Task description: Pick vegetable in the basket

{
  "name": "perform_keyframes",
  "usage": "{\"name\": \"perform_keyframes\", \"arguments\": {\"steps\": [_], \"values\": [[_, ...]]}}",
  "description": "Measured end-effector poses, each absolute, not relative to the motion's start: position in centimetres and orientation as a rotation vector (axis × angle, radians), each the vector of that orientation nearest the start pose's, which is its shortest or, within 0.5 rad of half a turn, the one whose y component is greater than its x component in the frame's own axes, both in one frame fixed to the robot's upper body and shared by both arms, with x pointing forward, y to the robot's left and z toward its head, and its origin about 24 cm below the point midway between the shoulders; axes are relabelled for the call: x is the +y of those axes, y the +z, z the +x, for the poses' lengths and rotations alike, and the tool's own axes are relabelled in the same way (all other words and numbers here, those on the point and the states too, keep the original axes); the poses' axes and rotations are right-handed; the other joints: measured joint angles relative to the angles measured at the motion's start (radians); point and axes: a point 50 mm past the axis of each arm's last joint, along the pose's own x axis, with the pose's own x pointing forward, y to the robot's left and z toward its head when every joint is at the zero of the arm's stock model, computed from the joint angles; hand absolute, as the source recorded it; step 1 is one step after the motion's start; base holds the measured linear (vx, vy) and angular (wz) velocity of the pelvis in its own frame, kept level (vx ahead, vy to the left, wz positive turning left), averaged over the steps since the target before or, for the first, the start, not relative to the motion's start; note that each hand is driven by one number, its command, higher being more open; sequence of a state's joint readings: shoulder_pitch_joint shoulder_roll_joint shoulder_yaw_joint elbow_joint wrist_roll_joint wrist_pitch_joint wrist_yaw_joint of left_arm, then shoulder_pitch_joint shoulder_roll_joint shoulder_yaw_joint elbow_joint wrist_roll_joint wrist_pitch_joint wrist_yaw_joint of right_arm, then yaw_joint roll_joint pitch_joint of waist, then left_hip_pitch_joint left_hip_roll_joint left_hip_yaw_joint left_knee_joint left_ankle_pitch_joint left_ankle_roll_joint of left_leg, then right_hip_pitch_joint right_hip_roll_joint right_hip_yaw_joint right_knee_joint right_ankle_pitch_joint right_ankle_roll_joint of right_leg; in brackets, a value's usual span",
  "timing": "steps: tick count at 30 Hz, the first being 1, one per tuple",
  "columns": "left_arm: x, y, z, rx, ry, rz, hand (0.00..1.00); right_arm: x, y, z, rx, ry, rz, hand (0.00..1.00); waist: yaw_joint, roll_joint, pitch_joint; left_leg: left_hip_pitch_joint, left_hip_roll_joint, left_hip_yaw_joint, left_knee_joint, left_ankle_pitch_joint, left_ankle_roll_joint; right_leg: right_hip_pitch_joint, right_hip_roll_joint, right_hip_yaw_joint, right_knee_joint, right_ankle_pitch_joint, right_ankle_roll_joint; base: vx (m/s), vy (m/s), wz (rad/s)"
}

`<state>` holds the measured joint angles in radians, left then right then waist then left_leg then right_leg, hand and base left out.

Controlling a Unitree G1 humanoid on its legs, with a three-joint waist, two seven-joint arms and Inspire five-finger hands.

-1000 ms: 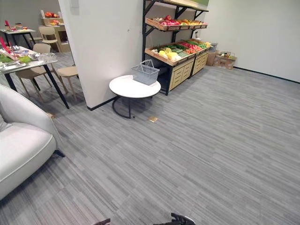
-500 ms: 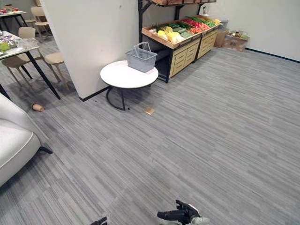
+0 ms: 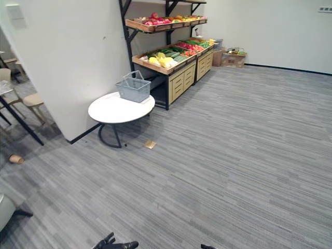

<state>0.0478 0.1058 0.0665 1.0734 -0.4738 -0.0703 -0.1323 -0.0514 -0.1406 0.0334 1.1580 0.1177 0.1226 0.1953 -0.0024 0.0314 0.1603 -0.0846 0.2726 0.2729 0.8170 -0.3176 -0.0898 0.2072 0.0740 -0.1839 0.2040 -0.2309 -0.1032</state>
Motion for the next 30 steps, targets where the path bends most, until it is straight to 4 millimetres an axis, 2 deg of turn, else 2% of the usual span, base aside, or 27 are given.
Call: {"name": "perform_keyframes", "arguments": {"steps": [1,2,3,4,5,6,7,8,9,10,11,13,15,17,18,19,20,21,22,23,24,25,27,28,30], "values": [[19.7,-15.5,11.2,0.954,0.276,-0.417,1.00,-18.9,-16.2,11.5,1.221,0.052,0.096,1.00,0.000,-0.007,0.004,-0.016,-0.026,-0.001,-0.062,-0.004,0.001,0.013,-0.012,0.009,-0.007,0.000,0.000,0.25,0.106,-0.49],[19.7,-15.4,11.6,0.934,0.272,-0.423,1.00,-18.7,-16.2,11.5,1.217,0.049,0.108,1.00,0.003,-0.019,0.010,-0.055,-0.085,-0.015,-0.193,0.004,0.004,0.030,-0.044,0.027,-0.023,-0.001,0.002,0.24,0.135,-0.51],[19.5,-15.2,11.9,0.917,0.259,-0.425,1.00,-18.6,-16.2,11.6,1.210,0.045,0.116,1.00,0.005,-0.026,0.016,-0.099,-0.138,-0.040,-0.336,0.048,0.006,0.040,-0.073,0.041,-0.036,-0.001,0.009,0.25,0.146,-0.52],[19.4,-15.2,12.0,0.913,0.253,-0.428,1.00,-18.6,-16.2,11.6,1.207,0.045,0.116,1.00,0.008,-0.026,0.016,-0.116,-0.161,-0.061,-0.426,0.094,0.006,0.044,-0.084,0.050,-0.045,-0.001,0.012,0.28,0.160,-0.51],[19.3,-15.2,12.0,0.910,0.249,-0.431,1.00,-18.5,-16.2,11.6,1.204,0.046,0.117,1.00,0.012,-0.020,0.018,-0.145,-0.179,-0.108,-0.588,0.191,0.000,0.057,-0.091,0.071,-0.066,-0.002,0.022,0.31,0.184,-0.56],[19.3,-15.2,12.0,0.908,0.253,-0.430,1.00,-18.5,-16.3,11.4,1.202,0.050,0.114,1.00,0.026,-0.011,0.018,-0.177,-0.165,-0.131,-0.627,0.277,-0.025,0.076,-0.083,0.094,-0.093,-0.007,0.038,0.41,0.244,-0.58],[19.3,-15.3,11.9,0.913,0.258,-0.428,1.00,-18.5,-16.3,11.3,1.202,0.049,0.114,1.00,0.032,-0.012,0.019,-0.179,-0.160,-0.126,-0.616,0.329,-0.022,0.086,-0.082,0.109,-0.101,-0.012,0.048,0.36,0.219,-0.49],[19.6,-15.4,11.7,0.924,0.275,-0.415,1.00,-18.1,-16.3,11.3,1.196,0.057,0.117,1.00,0.032,-0.023,0.024,-0.169,-0.162,-0.113,-0.615,0.390,0.011,0.096,-0.092,0.117,-0.107,-0.010,0.062,0.37,0.218,-0.24],[19.9,-15.4,11.8,0.928,0.279,-0.404,1.00,-17.8,-16.3,11.5,1.185,0.062,0.121,1.00,0.028,-0.037,0.031,-0.165,-0.166,-0.107,-0.614,0.393,0.018,0.097,-0.100,0.116,-0.104,0.000,0.079,0.34,0.199,-0.17],[20.6,-15.4,11.7,0.942,0.297,-0.390,1.00,-17.3,-16.3,11.7,1.176,0.082,0.112,1.00,0.027,-0.061,0.036,-0.152,-0.175,-0.087,-0.608,0.404,0.081,0.090,-0.120,0.119,-0.077,0.029,0.124,0.39,0.222,-0.11],[21.0,-15.4,11.5,0.956,0.305,-0.381,1.00,-17.1,-16.3,11.7,1.175,0.091,0.109,1.00,0.027,-0.076,0.035,-0.132,-0.184,-0.069,-0.611,0.395,0.094,0.090,-0.136,0.126,-0.054,0.041,0.142,0.31,0.178,-0.15],[21.3,-15.5,11.0,0.973,0.318,-0.380,1.00,-16.9,-16.4,11.5,1.183,0.088,0.118,1.00,0.028,-0.093,0.026,-0.082,-0.213,-0.031,-0.623,0.374,0.114,0.092,-0.173,0.133,-0.006,0.066,0.157,0.31,0.192,-0.16],[21.2,-15.6,10.9,0.978,0.308,-0.377,1.00,-16.8,-16.4,11.4,1.189,0.090,0.117,1.00,0.029,-0.096,0.021,-0.042,-0.240,-0.006,-0.622,0.340,0.126,0.090,-0.206,0.135,0.056,0.083,0.166,0.30,0.215,-0.16],[21.0,-15.7,10.6,0.991,0.295,-0.372,1.00,-16.9,-16.5,11.1,1.193,0.072,0.151,1.00,0.026,-0.104,-0.002,-0.022,-0.278,-0.003,-0.622,0.293,0.141,0.035,-0.242,0.131,0.193,0.085,0.164,0.28,0.217,0.00],[21.0,-15.7,10.6,0.994,0.283,-0.365,1.00,-17.0,-16.5,11.1,1.192,0.051,0.178,1.00,0.025,-0.111,-0.011,-0.013,-0.296,-0.006,-0.622,0.273,0.149,-0.003,-0.261,0.129,0.279,0.094,0.173,0.33,0.208,0.19],[21.2,-15.7,10.4,1.001,0.275,-0.350,1.00,-17.3,-16.4,11.2,1.182,0.015,0.212,1.00,0.022,-0.123,-0.018,0.007,-0.318,-0.012,-0.625,0.253,0.157,-0.052,-0.291,0.120,0.405,0.132,0.176,0.34,0.165,0.26],[21.2,-15.8,10.2,1.007,0.280,-0.350,1.00,-17.6,-16.4,11.3,1.173,-0.014,0.232,1.00,0.018,-0.127,-0.022,0.040,-0.335,-0.023,-0.637,0.231,0.167,-0.099,-0.326,0.090,0.533,0.217,0.179,0.35,0.143,0.26],[21.2,-15.8,10.1,1.009,0.282,-0.351,1.00,-17.8,-16.3,11.3,1.169,-0.024,0.230,1.00,0.016,-0.121,-0.022,0.059,-0.340,-0.030,-0.646,0.222,0.173,-0.120,-0.343,0.076,0.590,0.264,0.179,0.31,0.091,0.19],[21.2,-15.8,10.1,1.009,0.282,-0.350,1.00,-18.1,-16.2,11.6,1.147,-0.050,0.239,1.00,0.015,-0.118,-0.021,0.096,-0.348,-0.036,-0.656,0.205,0.178,-0.174,-0.374,0.056,0.723,0.234,0.159,0.25,0.069,0.11],[21.2,-15.9,9.8,1.017,0.287,-0.349,1.00,-18.3,-16.1,11.7,1.134,-0.066,0.250,1.00,0.014,-0.118,-0.021,0.116,-0.350,-0.039,-0.661,0.202,0.180,-0.195,-0.387,0.040,0.775,0.197,0.156,0.30,0.088,0.07],[21.1,-15.9,9.7,1.022,0.284,-0.344,1.00,-18.6,-16.0,11.9,1.118,-0.096,0.265,1.00,0.012,-0.111,-0.019,0.177,-0.346,-0.044,-0.691,0.200,0.181,-0.240,-0.400,-0.007,0.832,0.109,0.157,0.27,0.074,0.04],[21.0,-15.9,9.7,1.024,0.281,-0.342,1.00,-18.7,-16.0,12.0,1.110,-0.102,0.267,1.00,0.010,-0.106,-0.018,0.202,-0.341,-0.046,-0.705,0.200,0.181,-0.252,-0.395,-0.025,0.827,0.078,0.157,0.29,0.063,0.04],[20.4,-16.1,9.6,1.038,0.257,-0.340,1.00,-19.0,-15.6,12.7,1.062,-0.110,0.268,1.00,-0.006,-0.081,-0.008,0.275,-0.306,-0.062,-0.744,0.174,0.167,-0.319,-0.345,-0.064,0.711,-0.022,0.150,0.24,-0.002,0.02],[20.3,-16.1,9.6,1.043,0.257,-0.346,1.00,-19.1,-15.5,12.8,1.053,-0.110,0.266,1.00,-0.008,-0.073,-0.009,0.284,-0.294,-0.063,-0.743,0.163,0.163,-0.341,-0.327,-0.068,0.661,-0.033,0.149,0.18,-0.072,-0.01],[19.9,-16.2,9.5,1.050,0.248,-0.357,1.00,-19.2,-15.3,13.1,1.028,-0.104,0.259,1.00,-0.013,-0.056,-0.009,0.291,-0.249,-0.071,-0.726,0.118,0.142,-0.396,-0.267,-0.077,0.447,-0.023,0.160,0.13,-0.116,0.05]]}}
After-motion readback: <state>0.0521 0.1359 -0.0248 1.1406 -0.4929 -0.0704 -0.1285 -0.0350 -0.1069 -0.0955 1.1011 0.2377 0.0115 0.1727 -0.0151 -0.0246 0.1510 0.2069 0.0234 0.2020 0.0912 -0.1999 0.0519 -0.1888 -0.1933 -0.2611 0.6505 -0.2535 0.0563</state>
